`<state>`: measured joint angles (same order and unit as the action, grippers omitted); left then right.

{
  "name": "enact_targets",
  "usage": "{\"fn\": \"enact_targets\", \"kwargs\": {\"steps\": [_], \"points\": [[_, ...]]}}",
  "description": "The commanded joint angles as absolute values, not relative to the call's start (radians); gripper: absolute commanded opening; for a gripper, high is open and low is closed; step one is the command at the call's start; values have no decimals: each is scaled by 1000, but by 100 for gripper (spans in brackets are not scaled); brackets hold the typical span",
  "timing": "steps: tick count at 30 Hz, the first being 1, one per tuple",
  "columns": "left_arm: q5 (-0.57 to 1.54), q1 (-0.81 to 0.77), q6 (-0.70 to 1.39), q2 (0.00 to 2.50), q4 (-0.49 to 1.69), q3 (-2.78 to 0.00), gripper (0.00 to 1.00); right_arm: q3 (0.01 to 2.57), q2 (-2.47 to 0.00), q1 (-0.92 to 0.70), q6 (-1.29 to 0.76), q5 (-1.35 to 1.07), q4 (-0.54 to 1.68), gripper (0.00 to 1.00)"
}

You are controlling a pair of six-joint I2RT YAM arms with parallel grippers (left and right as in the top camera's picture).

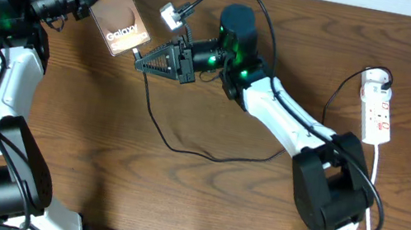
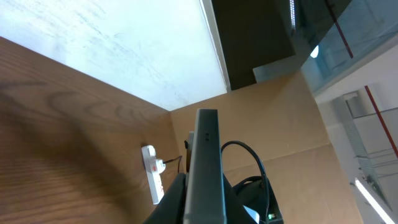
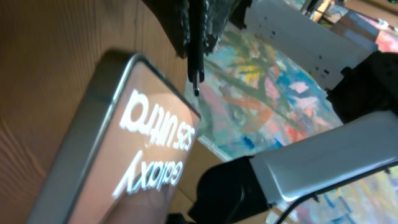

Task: Plug charger to phone and switch on socket

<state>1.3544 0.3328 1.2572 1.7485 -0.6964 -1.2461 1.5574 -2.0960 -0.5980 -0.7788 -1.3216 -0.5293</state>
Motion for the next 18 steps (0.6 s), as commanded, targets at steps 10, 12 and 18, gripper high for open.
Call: {"fn": "enact_targets", "kwargs": {"steps": [10,12,18], "points": [[1336,336,1271,1732,-706,-1264,7,1569,-2132,-601,-946,-1369,-646,1],[1327,336,1278,1732,-706,-1264,7,1569,-2132,-601,-946,-1369,-645,1],[1327,336,1308,1732,-710,-1264,7,1569,-2132,-601,-946,-1368,-643,1]]}}
